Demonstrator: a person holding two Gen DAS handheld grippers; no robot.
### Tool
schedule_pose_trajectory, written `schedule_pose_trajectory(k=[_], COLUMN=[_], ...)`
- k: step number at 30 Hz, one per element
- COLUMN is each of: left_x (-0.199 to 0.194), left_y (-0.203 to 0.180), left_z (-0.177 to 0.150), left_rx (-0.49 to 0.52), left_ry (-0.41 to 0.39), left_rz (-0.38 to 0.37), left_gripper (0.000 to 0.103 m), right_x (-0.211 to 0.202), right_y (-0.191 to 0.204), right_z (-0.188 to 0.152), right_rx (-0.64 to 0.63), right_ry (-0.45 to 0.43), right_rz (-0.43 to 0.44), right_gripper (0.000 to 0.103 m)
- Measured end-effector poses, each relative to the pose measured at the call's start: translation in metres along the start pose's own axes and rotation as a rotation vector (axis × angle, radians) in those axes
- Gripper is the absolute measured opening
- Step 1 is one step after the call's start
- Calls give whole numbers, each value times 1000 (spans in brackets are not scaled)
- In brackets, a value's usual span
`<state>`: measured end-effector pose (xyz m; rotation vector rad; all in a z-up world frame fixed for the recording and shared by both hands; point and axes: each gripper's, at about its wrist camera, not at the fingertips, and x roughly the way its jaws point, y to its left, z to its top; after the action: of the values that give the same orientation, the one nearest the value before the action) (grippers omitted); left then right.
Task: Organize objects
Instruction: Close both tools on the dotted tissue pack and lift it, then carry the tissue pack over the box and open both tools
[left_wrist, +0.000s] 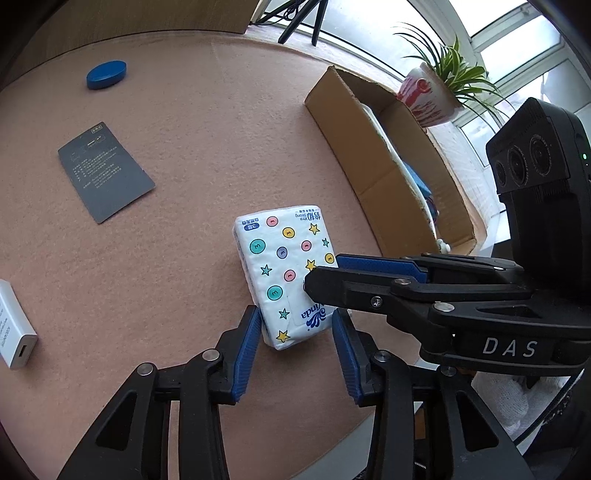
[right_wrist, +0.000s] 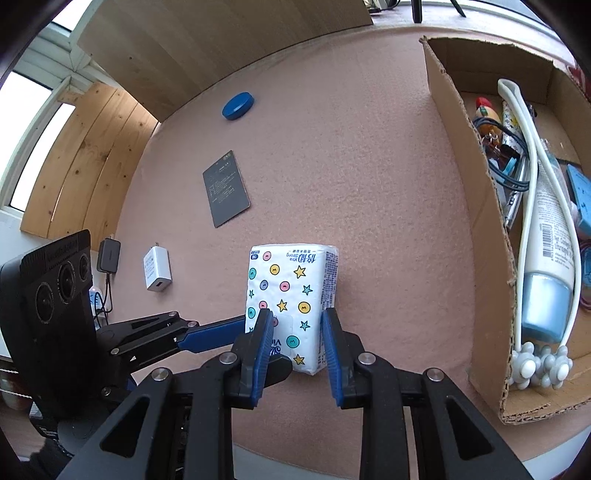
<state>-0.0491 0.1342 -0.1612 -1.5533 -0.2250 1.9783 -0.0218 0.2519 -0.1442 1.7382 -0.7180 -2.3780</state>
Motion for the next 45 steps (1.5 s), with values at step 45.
schedule_pose_trajectory(k=[45], left_x=[93], left_y=[-205], left_z=[77], left_rx=[267], left_ry=[-23], left_rz=[-132], left_gripper=[41], right_x=[-146], right_y=[-151], right_z=[-18], right_rx=[202], right_ry=[-265], right_rz=[-209], right_gripper=[25])
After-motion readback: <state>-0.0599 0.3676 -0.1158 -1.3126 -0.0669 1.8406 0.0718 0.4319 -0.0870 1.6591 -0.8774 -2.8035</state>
